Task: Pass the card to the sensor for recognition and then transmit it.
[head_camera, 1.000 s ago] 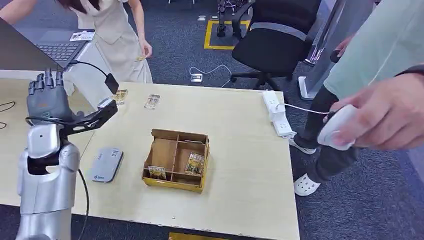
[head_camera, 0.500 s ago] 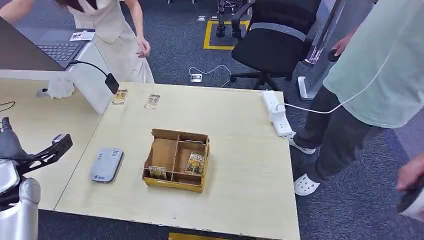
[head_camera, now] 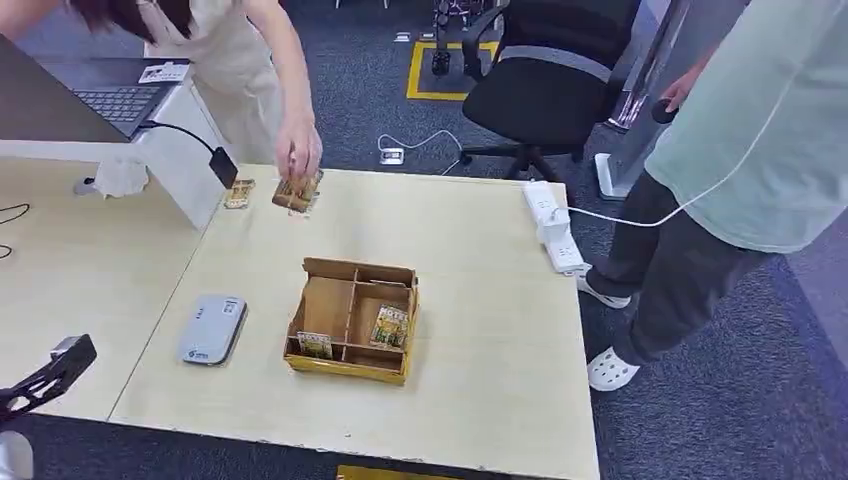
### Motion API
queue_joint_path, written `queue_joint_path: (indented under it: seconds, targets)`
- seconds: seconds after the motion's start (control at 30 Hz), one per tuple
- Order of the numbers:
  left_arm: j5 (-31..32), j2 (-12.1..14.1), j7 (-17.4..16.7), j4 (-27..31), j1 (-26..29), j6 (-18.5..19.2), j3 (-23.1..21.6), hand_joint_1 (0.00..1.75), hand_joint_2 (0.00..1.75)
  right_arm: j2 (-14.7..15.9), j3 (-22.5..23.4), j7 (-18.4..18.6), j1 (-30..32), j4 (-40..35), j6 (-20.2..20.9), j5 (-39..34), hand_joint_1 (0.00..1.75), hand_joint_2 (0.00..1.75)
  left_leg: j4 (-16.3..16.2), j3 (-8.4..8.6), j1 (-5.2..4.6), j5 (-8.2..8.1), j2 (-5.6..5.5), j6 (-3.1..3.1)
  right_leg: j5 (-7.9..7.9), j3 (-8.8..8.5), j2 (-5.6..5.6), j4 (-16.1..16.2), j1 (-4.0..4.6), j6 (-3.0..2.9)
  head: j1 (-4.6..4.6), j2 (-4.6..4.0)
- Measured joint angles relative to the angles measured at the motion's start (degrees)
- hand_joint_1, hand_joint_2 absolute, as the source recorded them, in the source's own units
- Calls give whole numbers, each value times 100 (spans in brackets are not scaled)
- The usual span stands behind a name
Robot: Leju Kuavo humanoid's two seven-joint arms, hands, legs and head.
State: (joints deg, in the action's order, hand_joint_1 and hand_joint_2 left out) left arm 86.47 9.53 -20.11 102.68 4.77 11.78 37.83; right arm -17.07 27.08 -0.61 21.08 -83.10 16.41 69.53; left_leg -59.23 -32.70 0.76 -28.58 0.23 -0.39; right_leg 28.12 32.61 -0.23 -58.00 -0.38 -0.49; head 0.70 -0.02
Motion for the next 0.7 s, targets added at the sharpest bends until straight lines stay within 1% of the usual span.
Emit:
queue_joint_path:
  seconds: [0.13, 0.23, 0.3, 0.4, 0.5, 0.57, 0.63, 0.7]
  targets:
    - [0, -177, 41, 105, 274, -6, 195, 0, 175, 0, 0, 46, 75, -44, -15, -68, 0, 0, 0, 0, -1, 0, -2, 0, 0, -2, -5, 1, 0, 0, -2, 0]
    - [0, -315, -48, 153, 486, 151, 250, 0, 175, 0, 0, 120, 103, -63, -24, -153, 0, 0, 0, 1, -1, 0, -2, 0, 0, -3, -3, 1, -1, 1, -2, 0]
    - [0, -415, -90, 171, 635, 173, 276, 0, 175, 0, 0, 149, 129, -79, -24, -170, 0, 0, 0, 1, -1, 0, -2, 1, 0, -2, -4, 3, 0, 1, -2, 0]
    - [0, -496, -99, 192, 727, 210, 308, 0, 175, 0, 0, 151, 134, -83, -22, -173, 0, 0, 0, 0, -1, 0, -5, 1, 0, -4, -10, 3, 0, 1, 0, 0]
    - [0, -590, -195, 212, 845, 400, 319, 0, 175, 0, 0, 225, 143, -103, -26, -230, 0, 0, 0, 1, -1, 0, -3, 0, 0, -5, -8, 2, -1, 0, 0, 0]
    - [0, -737, -223, 212, 941, 527, 337, 0, 175, 0, 0, 306, 188, -129, -26, -286, 0, 0, 0, 1, -2, -1, -4, 1, 0, -5, -8, 3, -1, 1, -2, 0]
    - [0, -969, -214, 212, 1068, 715, 350, 0, 175, 0, 0, 398, 231, -160, -13, -328, 0, 0, 0, 1, -2, -1, -4, 2, 0, -5, -8, 4, -1, 1, -2, 0]
    - [0, -1291, -144, 208, 1143, 802, 381, 0, 175, 0, 45, 385, 211, -157, 106, -248, 0, 0, 0, -2, -3, -3, -4, 4, 0, -5, -9, 6, -1, 1, -2, 0]
